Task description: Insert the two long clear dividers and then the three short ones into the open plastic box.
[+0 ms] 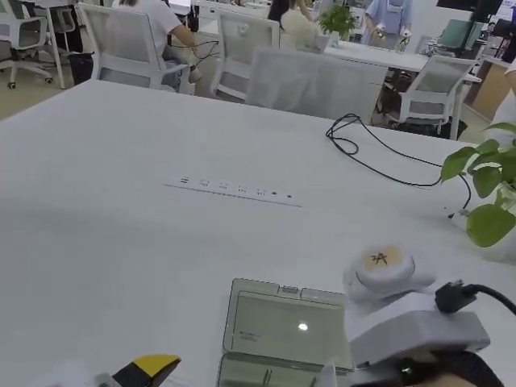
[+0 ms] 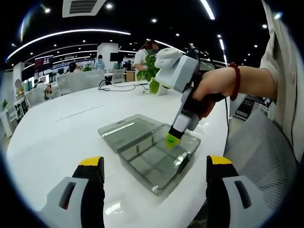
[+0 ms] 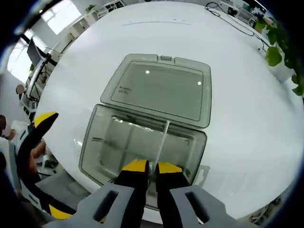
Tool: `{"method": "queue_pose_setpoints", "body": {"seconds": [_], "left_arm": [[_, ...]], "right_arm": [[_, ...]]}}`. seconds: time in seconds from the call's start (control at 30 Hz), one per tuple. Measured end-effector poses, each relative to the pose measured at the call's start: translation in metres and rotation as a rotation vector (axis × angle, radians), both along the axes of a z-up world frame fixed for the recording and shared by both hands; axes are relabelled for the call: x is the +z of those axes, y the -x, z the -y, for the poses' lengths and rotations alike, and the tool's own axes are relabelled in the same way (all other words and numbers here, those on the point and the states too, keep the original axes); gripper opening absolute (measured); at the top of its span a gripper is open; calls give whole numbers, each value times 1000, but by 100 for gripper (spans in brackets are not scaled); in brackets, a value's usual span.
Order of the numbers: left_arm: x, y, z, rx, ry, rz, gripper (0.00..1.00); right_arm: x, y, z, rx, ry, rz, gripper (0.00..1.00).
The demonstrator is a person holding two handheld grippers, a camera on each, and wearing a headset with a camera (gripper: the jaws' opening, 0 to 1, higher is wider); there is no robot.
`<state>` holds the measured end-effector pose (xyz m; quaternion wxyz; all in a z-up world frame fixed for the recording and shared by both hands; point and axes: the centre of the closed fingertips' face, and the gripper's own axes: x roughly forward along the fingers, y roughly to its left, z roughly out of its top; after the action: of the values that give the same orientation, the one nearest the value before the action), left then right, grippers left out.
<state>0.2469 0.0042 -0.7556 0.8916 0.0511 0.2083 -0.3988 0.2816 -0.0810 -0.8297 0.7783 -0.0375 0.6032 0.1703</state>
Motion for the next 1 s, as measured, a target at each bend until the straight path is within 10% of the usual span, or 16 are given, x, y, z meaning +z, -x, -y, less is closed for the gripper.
{"method": "queue_pose_setpoints", "body": {"seconds": [0.53,1.0], "left_arm": [[-2,-4,-7,31,0,-3,89],[1,-7,-18,59,-12,-13,88]], "right_arm": [[-14,-1,3,8,37,10,7],[-14,-2,-2,20,-96,48,12]]}}
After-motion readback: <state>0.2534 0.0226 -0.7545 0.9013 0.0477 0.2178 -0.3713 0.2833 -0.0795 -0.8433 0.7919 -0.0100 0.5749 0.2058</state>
